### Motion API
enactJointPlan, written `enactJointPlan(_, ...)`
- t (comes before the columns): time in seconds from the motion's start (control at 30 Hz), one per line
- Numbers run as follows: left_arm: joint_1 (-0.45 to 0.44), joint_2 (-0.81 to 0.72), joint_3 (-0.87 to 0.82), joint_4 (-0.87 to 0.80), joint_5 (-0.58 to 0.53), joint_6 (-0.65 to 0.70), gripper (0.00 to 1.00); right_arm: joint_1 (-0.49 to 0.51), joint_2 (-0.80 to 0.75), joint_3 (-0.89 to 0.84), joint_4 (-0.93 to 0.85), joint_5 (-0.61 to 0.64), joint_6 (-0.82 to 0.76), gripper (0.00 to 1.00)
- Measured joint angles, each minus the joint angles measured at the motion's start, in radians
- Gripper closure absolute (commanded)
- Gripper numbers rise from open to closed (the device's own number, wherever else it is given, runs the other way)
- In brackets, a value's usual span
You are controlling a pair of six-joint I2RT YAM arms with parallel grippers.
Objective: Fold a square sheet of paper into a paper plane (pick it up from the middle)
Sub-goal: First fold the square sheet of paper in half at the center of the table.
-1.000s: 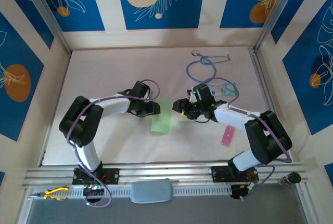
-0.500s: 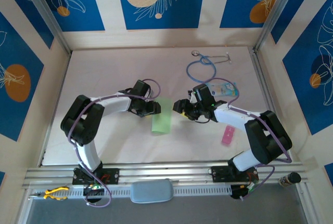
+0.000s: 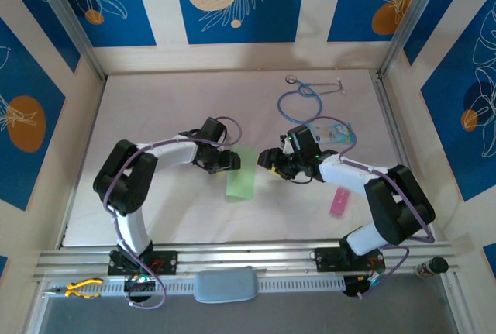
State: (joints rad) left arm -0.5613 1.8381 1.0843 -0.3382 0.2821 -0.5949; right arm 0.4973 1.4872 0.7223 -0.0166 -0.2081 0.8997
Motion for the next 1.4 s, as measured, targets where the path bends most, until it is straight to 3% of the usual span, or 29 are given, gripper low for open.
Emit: enactJointPlan(1.4,-0.02,0.034,0.049,-0.06,-0.04,0.003,0.42,0.0,0.0,0.0,-0.029,0.011,0.0,0.38)
